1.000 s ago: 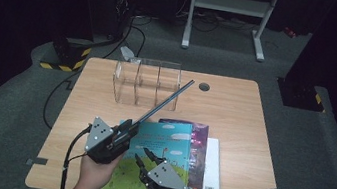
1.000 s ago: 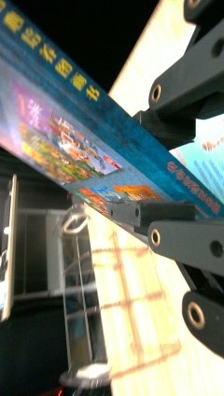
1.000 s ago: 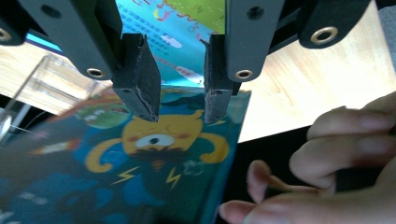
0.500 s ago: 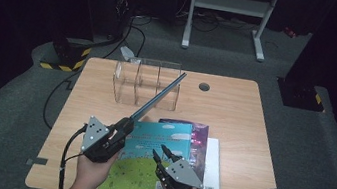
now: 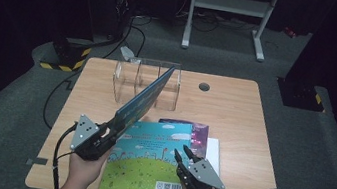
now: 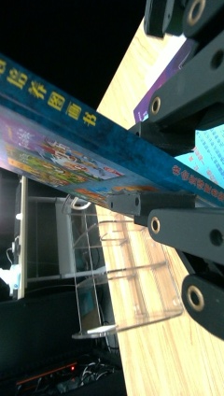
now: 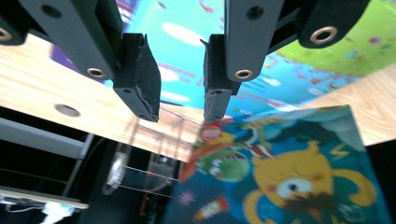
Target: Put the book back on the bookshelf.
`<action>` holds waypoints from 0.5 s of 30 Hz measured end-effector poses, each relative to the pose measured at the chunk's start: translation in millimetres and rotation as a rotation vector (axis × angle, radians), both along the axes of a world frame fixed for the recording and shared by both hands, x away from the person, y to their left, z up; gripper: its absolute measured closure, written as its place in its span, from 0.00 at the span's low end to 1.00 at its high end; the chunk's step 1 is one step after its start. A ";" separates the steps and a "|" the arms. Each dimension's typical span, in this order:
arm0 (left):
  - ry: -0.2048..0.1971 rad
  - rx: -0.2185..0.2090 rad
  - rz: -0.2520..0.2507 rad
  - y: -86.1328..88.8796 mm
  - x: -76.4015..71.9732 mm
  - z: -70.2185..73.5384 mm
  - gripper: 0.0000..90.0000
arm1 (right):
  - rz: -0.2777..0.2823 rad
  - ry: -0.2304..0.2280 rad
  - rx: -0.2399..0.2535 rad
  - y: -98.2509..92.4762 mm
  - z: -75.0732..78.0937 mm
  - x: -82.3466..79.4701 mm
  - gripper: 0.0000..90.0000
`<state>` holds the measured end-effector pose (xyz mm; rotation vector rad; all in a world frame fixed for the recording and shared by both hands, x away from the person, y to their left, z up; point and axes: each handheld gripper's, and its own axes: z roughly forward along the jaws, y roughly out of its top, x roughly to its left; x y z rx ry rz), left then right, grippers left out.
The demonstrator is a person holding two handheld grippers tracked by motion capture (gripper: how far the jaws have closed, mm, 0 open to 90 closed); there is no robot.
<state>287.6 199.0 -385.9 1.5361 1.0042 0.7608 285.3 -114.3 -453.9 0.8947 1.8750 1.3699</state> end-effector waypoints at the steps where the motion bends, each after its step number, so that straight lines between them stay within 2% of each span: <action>1: -0.003 0.006 0.003 1.7 -0.1 0.0 0.84 | -0.011 -0.001 0.004 -4.1 -1.8 -0.1 0.74; 3: -0.004 0.003 0.008 5.4 -0.5 -0.4 0.85 | -0.021 0.013 -0.008 -11.0 -3.9 1.5 0.74; 5: -0.010 0.013 0.009 8.2 -1.4 -1.5 0.86 | -0.043 0.008 -0.019 -18.6 -6.4 2.8 0.74; 7: -0.015 0.023 0.011 9.9 -1.8 -1.6 0.86 | -0.060 0.025 -0.011 -26.5 -9.4 4.7 0.74; 15: -0.031 0.058 0.031 17.9 -3.7 -3.3 0.89 | -0.122 0.046 0.022 -49.4 -13.4 9.4 0.74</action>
